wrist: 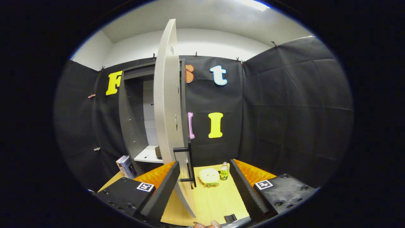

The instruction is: Open the shoe cabinet door, grab the shoes and put them into the shoe cabinet, then close the shoe cabinet door.

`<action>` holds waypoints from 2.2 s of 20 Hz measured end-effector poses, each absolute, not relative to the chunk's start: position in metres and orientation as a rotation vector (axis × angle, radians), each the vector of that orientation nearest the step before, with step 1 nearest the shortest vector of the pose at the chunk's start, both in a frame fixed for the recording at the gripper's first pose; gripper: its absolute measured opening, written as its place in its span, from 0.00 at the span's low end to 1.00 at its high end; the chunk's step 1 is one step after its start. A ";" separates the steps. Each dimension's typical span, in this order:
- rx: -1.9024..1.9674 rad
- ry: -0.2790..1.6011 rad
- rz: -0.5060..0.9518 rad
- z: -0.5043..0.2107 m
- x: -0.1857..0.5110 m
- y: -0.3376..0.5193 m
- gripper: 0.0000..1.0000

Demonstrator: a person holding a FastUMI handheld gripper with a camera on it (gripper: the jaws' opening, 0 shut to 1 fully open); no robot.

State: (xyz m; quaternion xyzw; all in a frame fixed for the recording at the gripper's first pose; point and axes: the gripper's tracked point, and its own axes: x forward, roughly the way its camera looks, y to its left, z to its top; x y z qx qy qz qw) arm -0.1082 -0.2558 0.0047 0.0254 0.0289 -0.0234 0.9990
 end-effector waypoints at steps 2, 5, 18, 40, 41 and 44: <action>0.058 0.065 0.009 0.000 -0.100 -0.251 0.99; 0.070 0.089 0.071 -0.007 -0.084 -0.252 0.98; 0.068 0.101 0.193 -0.009 -0.067 -0.157 0.98; 0.087 0.080 0.171 -0.013 -0.014 0.000 0.98; 0.071 0.077 0.169 -0.013 -0.017 0.001 0.98; 0.057 0.064 0.203 -0.011 -0.022 0.017 0.98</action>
